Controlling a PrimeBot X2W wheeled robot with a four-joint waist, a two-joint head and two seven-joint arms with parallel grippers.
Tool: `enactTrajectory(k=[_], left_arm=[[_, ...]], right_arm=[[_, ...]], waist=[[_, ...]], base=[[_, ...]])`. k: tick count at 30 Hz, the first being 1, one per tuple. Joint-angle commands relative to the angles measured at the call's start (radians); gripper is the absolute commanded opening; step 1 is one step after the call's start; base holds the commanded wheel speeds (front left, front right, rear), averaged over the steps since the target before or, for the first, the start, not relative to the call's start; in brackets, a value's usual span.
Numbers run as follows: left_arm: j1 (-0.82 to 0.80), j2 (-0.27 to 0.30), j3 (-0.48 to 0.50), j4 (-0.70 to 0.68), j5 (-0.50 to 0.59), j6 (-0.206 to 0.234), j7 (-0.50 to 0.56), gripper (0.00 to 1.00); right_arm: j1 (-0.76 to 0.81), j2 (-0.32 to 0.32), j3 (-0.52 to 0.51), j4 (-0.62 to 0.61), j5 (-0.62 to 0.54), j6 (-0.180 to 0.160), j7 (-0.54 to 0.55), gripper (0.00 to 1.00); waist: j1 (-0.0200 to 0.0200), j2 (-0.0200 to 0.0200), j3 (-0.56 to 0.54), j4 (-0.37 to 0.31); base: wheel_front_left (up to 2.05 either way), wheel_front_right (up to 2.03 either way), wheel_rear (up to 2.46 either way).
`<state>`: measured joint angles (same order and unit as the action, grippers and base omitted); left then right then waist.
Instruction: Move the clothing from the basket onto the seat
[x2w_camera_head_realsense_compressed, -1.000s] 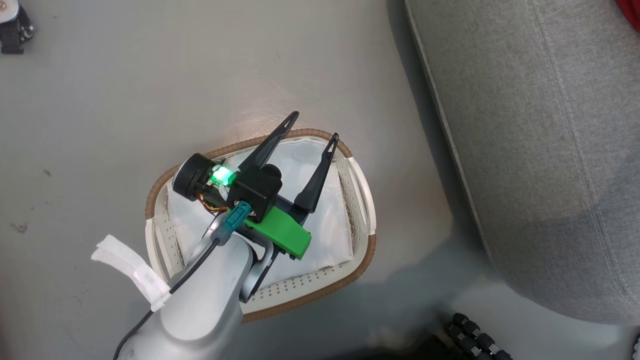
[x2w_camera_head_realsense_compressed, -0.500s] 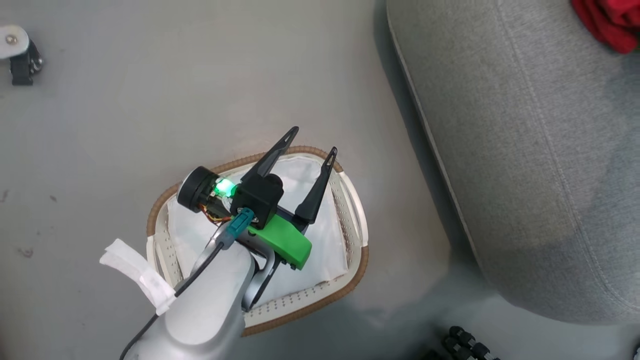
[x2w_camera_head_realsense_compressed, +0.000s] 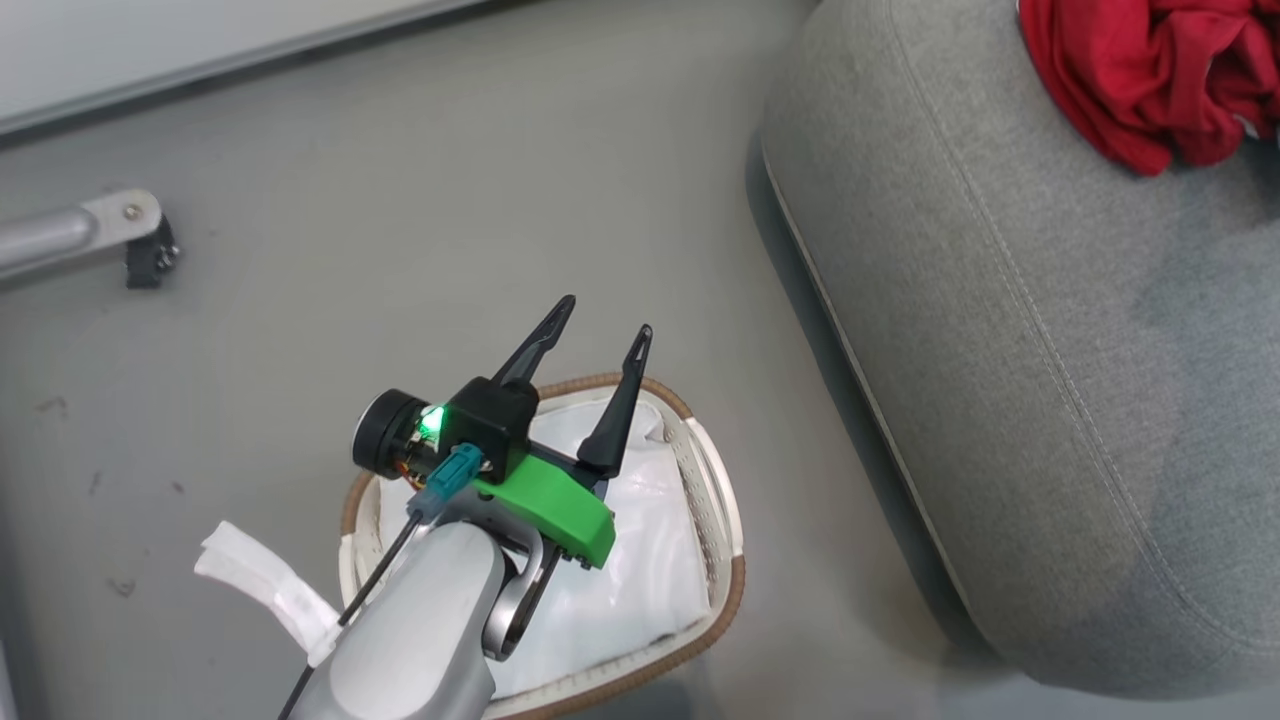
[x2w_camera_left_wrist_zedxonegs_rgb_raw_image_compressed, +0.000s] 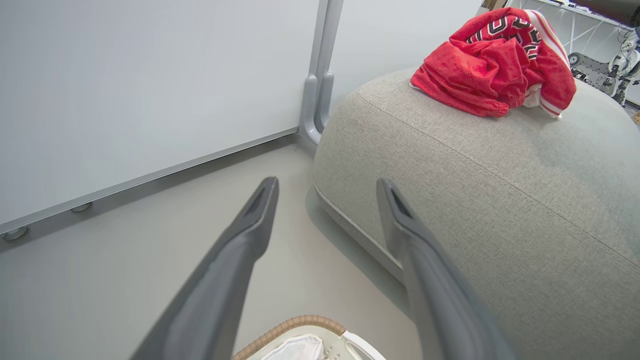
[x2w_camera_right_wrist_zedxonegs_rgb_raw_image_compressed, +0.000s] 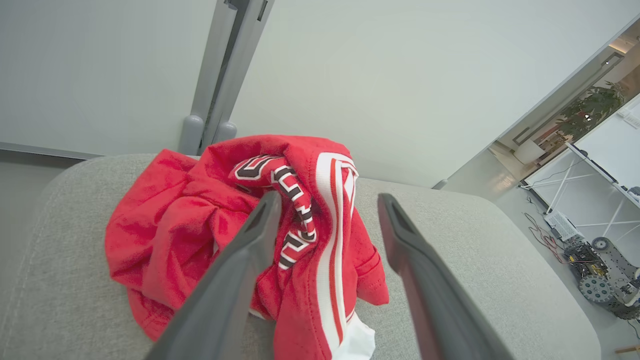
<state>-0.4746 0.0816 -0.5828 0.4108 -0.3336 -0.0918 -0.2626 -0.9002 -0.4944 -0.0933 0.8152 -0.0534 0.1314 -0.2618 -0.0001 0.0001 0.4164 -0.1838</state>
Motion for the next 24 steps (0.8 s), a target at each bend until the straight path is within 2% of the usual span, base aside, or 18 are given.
enactTrajectory(k=[1,9,14,24], left_arm=[[0.025,-0.001,0.016,-0.004,-0.011,0.004,-0.003,1.0],[0.107,-0.018,0.111,-0.011,-0.031,0.002,-0.002,1.0],[0.169,-0.024,0.196,-0.033,-0.057,0.011,-0.002,1.0],[0.279,-0.029,0.337,-0.068,-0.016,0.042,-0.002,1.0]], right_arm=[[0.02,0.004,-0.003,-0.012,0.002,-0.001,-0.004,1.0],[0.092,0.106,-0.024,-0.094,-0.034,-0.001,-0.003,1.0],[0.164,0.206,-0.04,-0.161,-0.037,-0.001,-0.003,1.0],[0.34,0.377,-0.032,-0.278,-0.022,-0.001,-0.003,1.0]], waist=[[0.0001,-0.0001,-0.087,0.042],[0.0001,-0.0001,-0.189,0.11],[0.0001,-0.0001,-0.247,0.157],[0.0001,-0.0001,-0.327,0.227]], base=[[0.0,0.0,0.0],[0.0,0.0,0.0],[0.0,0.0,0.0],[0.0,0.0,0.0]])
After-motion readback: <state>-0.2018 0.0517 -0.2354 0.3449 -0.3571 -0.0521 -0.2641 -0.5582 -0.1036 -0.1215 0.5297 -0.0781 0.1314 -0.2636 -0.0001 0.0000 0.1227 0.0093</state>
